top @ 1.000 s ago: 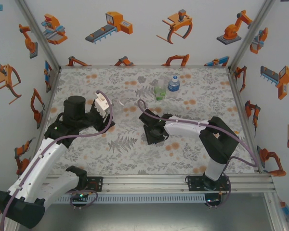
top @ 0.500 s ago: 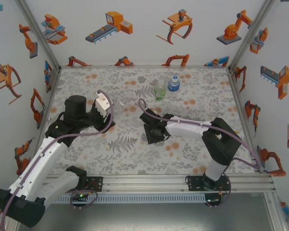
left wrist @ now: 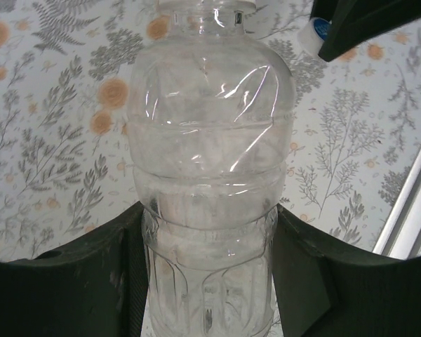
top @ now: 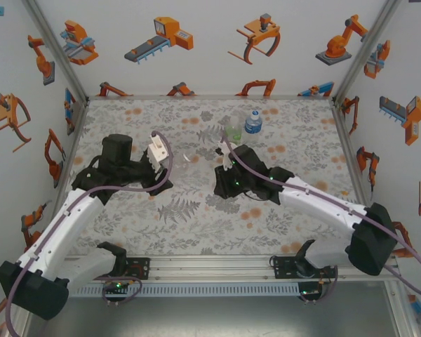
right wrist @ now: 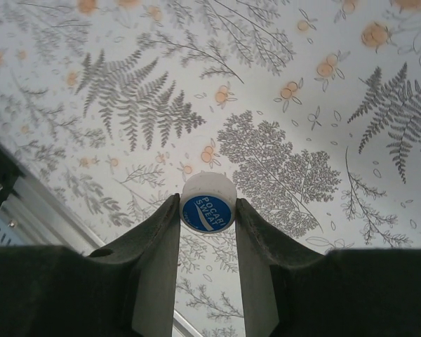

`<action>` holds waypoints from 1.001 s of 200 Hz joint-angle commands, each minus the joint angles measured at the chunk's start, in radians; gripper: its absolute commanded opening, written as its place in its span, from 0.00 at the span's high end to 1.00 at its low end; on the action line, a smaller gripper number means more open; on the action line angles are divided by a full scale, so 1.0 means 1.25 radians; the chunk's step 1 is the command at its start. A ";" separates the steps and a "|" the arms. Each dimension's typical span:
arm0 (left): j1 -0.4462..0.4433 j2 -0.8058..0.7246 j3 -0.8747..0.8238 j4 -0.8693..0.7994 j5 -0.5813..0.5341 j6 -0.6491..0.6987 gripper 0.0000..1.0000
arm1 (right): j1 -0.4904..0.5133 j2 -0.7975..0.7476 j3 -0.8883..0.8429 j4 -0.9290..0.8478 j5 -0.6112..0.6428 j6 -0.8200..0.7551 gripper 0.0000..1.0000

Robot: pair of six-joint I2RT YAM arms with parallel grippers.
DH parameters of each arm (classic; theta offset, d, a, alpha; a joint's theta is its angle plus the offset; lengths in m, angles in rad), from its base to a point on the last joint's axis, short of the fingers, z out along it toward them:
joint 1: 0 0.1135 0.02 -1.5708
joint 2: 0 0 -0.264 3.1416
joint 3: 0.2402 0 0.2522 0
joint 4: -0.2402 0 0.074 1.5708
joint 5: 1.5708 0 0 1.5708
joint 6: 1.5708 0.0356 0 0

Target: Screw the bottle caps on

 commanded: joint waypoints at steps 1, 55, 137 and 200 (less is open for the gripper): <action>-0.007 0.025 0.051 -0.042 0.112 0.081 0.93 | -0.012 -0.071 -0.015 0.038 -0.065 -0.129 0.84; -0.067 0.096 0.141 -0.164 0.130 0.323 0.92 | -0.012 -0.240 -0.031 0.053 -0.105 -0.351 0.86; -0.146 0.114 0.098 -0.154 0.073 0.443 0.98 | -0.012 -0.355 -0.127 0.230 -0.296 -0.458 0.91; -0.155 0.103 0.077 -0.138 0.112 0.425 0.98 | -0.012 -0.311 -0.128 0.261 -0.371 -0.464 0.92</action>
